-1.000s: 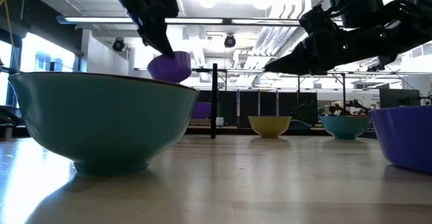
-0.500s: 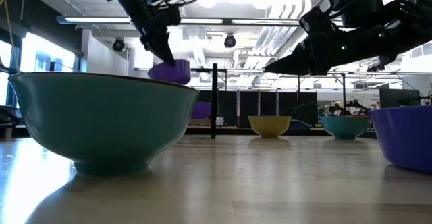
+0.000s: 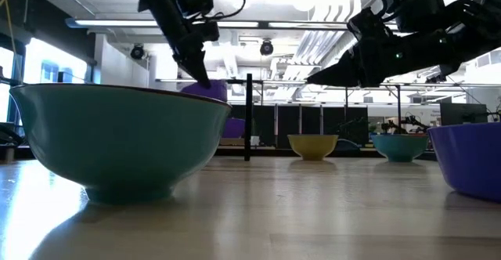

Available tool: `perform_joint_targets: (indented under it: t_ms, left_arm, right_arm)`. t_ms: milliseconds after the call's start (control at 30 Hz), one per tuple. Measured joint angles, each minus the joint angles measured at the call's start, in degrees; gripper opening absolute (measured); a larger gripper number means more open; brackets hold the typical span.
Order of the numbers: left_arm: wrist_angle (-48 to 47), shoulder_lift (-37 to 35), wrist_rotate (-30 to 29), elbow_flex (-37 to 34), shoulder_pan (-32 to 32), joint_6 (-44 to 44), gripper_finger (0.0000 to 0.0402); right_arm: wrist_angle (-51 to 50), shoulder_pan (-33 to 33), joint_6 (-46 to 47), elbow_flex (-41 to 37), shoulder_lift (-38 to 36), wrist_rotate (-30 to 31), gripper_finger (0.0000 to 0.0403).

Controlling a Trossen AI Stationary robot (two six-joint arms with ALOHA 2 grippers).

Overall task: Pick & Place Mini bowls
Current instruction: Stack the left violet bowl on top of the other violet bowl on the shelf

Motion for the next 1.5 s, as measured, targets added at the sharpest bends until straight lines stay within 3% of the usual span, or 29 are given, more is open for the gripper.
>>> perform_joint_targets:
  t_ms: [233, 400, 667, 1033, 1500]
  left_arm:
    - [-1.06, 2.33, -0.26, 4.25, 0.43, 1.64, 0.0000]
    - [3.37, 2.36, 0.12, 4.47, 0.46, 2.51, 0.0000]
    - [7.01, 3.20, 7.11, 4.53, 3.91, -0.03, 0.0000]
    - [10.08, 10.07, 7.26, 4.41, 4.38, 1.40, 0.0000]
    - [9.55, 11.42, 4.13, 4.51, 4.41, 3.01, 0.0000]
  right_arm:
    - [0.00, 0.00, -0.04, 0.00, 0.00, -0.02, 0.0000]
    - [0.00, 0.00, -0.18, 0.00, 0.00, -0.02, 0.0000]
    - [0.00, 0.01, -0.20, 0.00, 0.00, -0.04, 0.0000]
    - [0.00, 0.00, -0.20, 0.00, 0.00, -0.04, 0.0000]
    - [0.00, 0.01, -0.22, 0.00, 0.00, -0.07, 0.0000]
